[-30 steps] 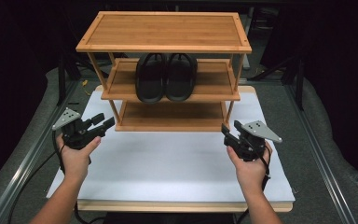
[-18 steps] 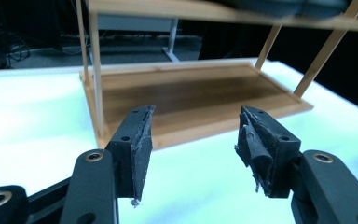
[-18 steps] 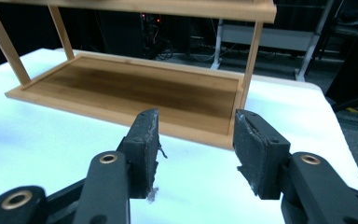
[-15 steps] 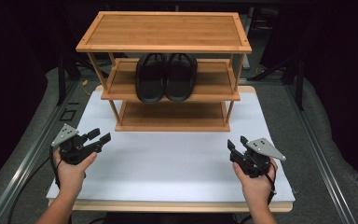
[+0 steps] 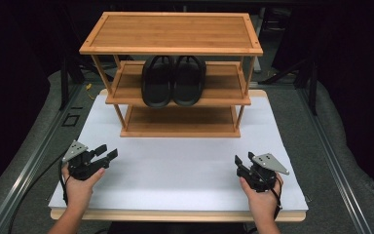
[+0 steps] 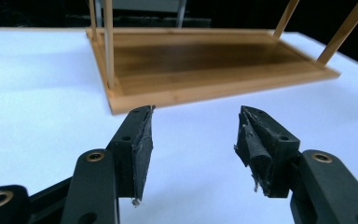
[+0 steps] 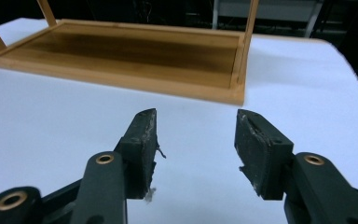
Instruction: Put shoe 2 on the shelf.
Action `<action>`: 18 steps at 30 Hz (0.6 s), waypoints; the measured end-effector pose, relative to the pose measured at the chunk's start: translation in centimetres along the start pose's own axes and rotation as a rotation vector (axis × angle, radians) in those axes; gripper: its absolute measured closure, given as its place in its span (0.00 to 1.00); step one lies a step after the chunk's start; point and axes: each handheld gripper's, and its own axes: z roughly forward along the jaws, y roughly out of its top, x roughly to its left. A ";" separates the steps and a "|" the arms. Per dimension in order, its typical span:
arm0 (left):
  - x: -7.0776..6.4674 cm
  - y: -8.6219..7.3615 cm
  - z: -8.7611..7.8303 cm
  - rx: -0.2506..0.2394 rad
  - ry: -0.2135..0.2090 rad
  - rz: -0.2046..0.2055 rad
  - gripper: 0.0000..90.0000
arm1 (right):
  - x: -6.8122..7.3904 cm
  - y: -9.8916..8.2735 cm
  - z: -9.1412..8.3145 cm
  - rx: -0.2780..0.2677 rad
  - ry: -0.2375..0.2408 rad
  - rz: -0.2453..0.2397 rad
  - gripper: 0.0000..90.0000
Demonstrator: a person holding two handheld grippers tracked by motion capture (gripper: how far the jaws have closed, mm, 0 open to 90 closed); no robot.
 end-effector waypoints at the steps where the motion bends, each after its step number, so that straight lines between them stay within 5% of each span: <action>1: 0.0 -0.2 0.1 0.006 0.000 0.003 0.50 | 0.1 -0.2 0.2 0.011 0.001 0.003 0.54; 9: 0.0 -1.1 0.6 0.036 -0.014 -0.007 0.50 | 0.6 -1.4 1.2 0.079 0.038 -0.040 0.52; 18: 0.1 -1.9 1.7 0.091 -0.010 -0.008 0.50 | 0.2 -2.0 1.6 0.111 0.025 -0.017 0.52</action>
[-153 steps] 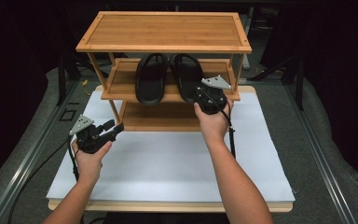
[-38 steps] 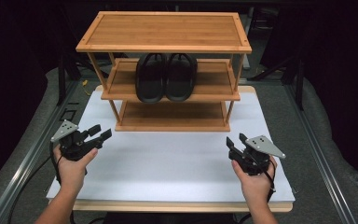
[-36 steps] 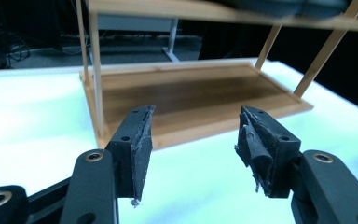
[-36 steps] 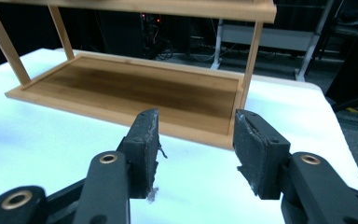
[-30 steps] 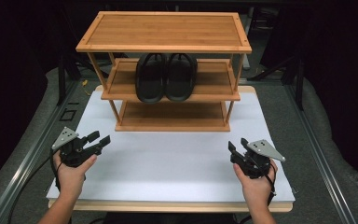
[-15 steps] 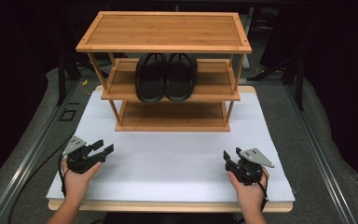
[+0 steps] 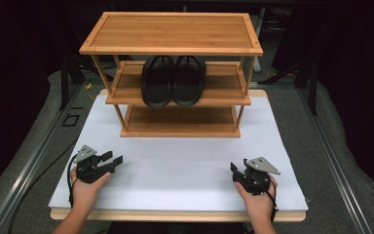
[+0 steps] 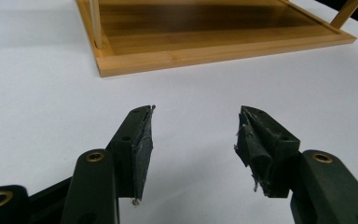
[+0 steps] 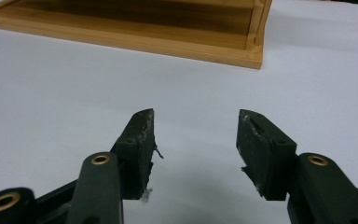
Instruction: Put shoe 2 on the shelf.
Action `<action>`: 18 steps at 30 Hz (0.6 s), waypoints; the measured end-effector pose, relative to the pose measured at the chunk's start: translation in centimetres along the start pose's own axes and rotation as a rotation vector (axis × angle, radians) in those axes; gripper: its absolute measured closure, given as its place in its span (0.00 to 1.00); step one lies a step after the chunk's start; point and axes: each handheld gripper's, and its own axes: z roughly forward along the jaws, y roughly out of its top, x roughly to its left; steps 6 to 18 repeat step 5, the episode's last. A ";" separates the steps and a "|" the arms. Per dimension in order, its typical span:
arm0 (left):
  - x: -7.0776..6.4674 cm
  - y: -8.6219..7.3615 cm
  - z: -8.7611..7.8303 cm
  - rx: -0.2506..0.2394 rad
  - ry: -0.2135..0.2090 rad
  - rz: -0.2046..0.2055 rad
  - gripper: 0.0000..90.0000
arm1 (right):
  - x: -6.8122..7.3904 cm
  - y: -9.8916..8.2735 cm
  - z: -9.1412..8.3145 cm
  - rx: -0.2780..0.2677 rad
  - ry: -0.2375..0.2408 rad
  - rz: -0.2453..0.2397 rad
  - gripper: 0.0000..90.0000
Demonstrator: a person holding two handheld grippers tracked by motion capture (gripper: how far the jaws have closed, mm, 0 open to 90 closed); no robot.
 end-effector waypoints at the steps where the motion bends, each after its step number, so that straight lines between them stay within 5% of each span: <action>1: 0.0 -0.1 0.1 0.002 -0.002 -0.005 0.50 | 0.0 0.0 0.0 0.000 0.000 0.000 0.52; 18: 0.1 -0.1 0.3 0.016 -0.010 -0.012 0.49 | -0.2 -0.1 0.5 0.014 -0.006 -0.003 0.49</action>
